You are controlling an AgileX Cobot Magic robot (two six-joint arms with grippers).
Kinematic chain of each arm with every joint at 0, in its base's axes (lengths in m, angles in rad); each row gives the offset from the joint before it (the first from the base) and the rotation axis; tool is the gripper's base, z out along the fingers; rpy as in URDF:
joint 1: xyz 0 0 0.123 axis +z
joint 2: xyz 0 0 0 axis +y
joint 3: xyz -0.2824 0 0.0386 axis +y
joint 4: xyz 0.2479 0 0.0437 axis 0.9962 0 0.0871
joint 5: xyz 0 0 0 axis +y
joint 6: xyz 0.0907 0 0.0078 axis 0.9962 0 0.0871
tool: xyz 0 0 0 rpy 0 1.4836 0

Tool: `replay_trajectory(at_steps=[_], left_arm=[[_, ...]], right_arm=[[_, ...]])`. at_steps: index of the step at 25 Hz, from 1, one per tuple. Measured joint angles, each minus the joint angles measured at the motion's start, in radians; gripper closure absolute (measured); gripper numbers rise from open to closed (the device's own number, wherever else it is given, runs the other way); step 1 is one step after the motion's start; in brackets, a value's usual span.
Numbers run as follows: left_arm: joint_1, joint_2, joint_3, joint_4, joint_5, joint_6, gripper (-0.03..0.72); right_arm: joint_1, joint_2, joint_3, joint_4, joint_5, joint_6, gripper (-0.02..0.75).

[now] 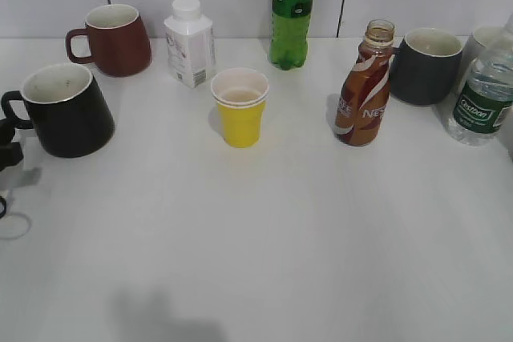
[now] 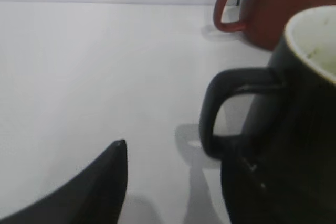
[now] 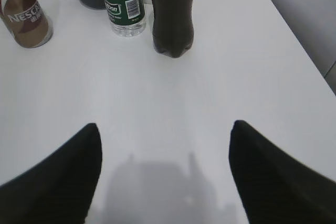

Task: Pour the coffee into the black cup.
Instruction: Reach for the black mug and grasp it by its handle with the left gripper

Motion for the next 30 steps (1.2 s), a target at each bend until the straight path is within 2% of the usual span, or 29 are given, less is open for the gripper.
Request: replay_trajectory(at_steps=[15, 30], left_arm=[[0.001, 0.09, -0.138, 0.043, 0.015, 0.0, 0.249], [0.073, 0.137, -0.193, 0.207, 0.018, 0.0, 0.249]], right_arm=[[0.0, 0.0, 0.0, 0.0, 0.0, -0.001, 0.15], [0.0, 0.0, 0.0, 0.0, 0.0, 0.0, 0.15]])
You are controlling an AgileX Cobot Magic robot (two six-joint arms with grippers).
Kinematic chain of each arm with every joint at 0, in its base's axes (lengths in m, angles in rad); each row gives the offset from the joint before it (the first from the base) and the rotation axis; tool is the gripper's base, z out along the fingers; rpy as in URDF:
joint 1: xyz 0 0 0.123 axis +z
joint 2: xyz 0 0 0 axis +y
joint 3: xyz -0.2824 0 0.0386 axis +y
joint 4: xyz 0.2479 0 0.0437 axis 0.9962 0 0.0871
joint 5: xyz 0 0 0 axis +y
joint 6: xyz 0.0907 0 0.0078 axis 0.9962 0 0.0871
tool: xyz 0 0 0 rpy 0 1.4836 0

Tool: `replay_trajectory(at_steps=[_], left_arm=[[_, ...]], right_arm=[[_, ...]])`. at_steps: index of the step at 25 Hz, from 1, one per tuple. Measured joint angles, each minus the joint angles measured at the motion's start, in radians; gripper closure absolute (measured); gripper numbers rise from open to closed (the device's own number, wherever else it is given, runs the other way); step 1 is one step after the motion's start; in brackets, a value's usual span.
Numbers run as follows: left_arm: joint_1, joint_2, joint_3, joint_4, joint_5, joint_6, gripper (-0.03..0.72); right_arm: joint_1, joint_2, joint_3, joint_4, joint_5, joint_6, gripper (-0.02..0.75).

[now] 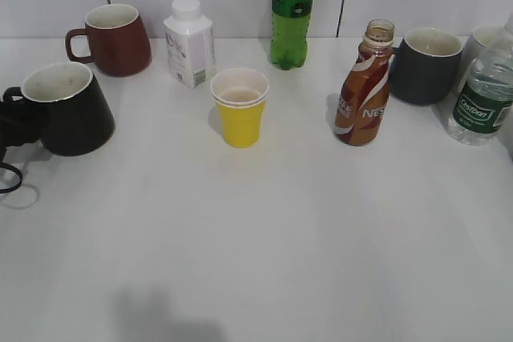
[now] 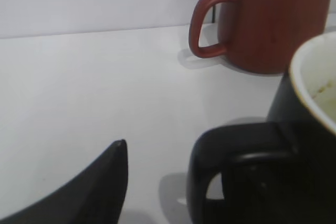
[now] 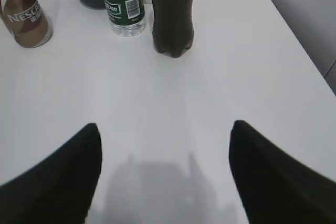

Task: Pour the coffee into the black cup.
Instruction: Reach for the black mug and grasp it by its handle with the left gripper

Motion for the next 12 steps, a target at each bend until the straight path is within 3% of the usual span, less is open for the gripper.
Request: replay_trajectory(at_steps=[12], left_arm=[[0.008, 0.002, -0.058, 0.066, 0.069, 0.0, 0.308]], right_arm=[[0.0, 0.0, 0.0, 0.0, 0.0, -0.001, 0.15]])
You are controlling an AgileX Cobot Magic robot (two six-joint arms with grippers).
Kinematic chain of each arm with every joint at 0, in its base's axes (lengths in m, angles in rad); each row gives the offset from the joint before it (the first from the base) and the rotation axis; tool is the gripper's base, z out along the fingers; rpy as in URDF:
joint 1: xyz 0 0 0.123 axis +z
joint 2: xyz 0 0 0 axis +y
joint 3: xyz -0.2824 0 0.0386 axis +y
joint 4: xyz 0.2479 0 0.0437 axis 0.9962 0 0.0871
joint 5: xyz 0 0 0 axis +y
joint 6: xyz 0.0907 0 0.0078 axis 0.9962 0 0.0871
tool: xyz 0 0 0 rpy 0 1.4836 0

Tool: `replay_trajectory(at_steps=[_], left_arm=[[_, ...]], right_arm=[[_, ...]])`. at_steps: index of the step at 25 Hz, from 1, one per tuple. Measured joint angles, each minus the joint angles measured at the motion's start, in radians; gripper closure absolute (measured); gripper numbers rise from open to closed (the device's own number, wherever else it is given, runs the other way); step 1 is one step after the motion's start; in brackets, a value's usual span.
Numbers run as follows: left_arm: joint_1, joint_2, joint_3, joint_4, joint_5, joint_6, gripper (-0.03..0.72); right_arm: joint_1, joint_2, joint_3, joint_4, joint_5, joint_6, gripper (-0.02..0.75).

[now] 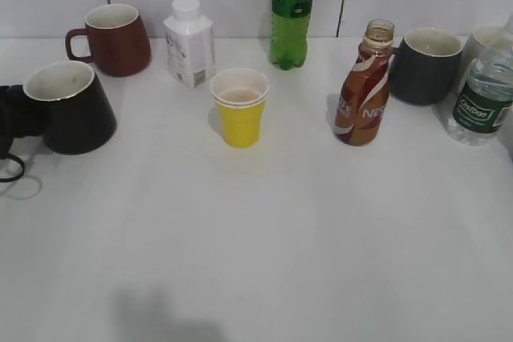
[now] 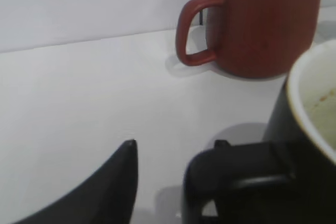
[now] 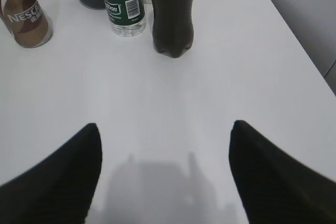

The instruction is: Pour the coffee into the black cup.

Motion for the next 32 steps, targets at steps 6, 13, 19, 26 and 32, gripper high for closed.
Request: replay_trajectory(at_steps=[6, 13, 19, 26, 32], left_arm=[[0.0, 0.034, -0.054, 0.063, 0.02, 0.0, 0.463], [0.0, 0.072, -0.06, 0.108, -0.104, -0.017, 0.644], [0.0, 0.086, -0.059, 0.14, -0.192, -0.05, 0.648], [0.0, 0.055, -0.059, 0.28, -0.21, -0.177, 0.649], [0.0, 0.038, -0.076, 0.491, -0.21, -0.32, 0.649]], right_arm=[[0.0, 0.0, 0.0, 0.0, 0.0, 0.001, 0.15], [0.0, 0.0, 0.0, 0.0, 0.0, 0.001, 0.15], [0.0, 0.0, 0.0, 0.0, 0.0, 0.0, 0.15], [0.0, 0.0, 0.0, 0.0, 0.0, 0.0, 0.15], [0.0, 0.0, 0.0, 0.0, 0.0, 0.001, 0.15]])
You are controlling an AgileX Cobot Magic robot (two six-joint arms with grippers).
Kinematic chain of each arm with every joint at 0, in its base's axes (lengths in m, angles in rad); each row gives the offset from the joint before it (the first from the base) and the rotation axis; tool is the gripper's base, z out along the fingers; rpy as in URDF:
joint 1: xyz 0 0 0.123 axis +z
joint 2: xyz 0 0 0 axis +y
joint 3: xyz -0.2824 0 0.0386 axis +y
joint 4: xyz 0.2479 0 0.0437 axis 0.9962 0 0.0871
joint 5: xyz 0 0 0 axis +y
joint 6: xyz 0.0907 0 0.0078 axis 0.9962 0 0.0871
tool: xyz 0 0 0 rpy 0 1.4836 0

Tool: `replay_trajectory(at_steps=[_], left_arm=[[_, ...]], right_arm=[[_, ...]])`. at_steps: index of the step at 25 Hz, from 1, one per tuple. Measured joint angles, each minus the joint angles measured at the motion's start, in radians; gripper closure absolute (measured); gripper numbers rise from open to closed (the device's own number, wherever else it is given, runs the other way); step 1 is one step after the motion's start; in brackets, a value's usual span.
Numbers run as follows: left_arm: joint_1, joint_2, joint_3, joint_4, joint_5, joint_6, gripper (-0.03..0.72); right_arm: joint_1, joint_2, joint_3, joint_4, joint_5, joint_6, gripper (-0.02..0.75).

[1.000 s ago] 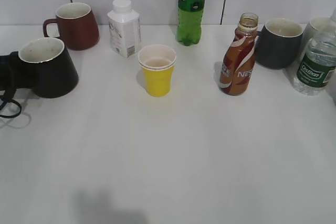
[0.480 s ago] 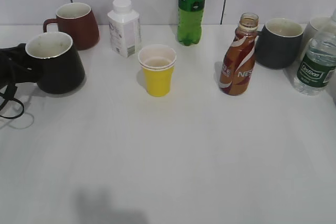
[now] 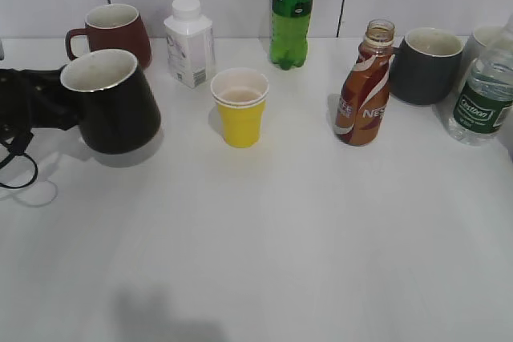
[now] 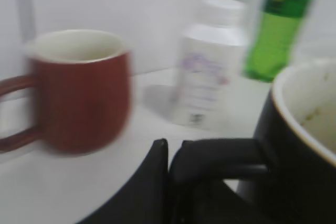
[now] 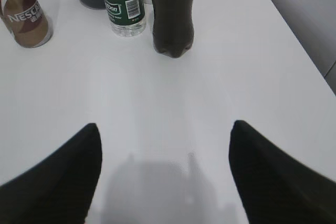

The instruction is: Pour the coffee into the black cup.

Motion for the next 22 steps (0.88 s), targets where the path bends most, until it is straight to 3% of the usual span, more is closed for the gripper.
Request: replay_trajectory(at_steps=[4, 9, 14, 22], left_arm=[[-0.015, 0.0, -0.081, 0.187, 0.0, -0.123, 0.649], [-0.081, 0.001, -0.174, 0.338, -0.005, -0.236, 0.649], [-0.152, 0.001, -0.181, 0.388, 0.0, -0.254, 0.649], [-0.158, 0.001, -0.181, 0.426, 0.007, -0.254, 0.649]], right_arm=[[0.0, 0.0, 0.0, 0.0, 0.0, 0.0, 0.15], [0.0, 0.0, 0.0, 0.0, 0.0, -0.001, 0.15], [0.0, 0.0, 0.0, 0.0, 0.0, -0.001, 0.15], [0.0, 0.0, 0.0, 0.001, 0.0, -0.001, 0.15]])
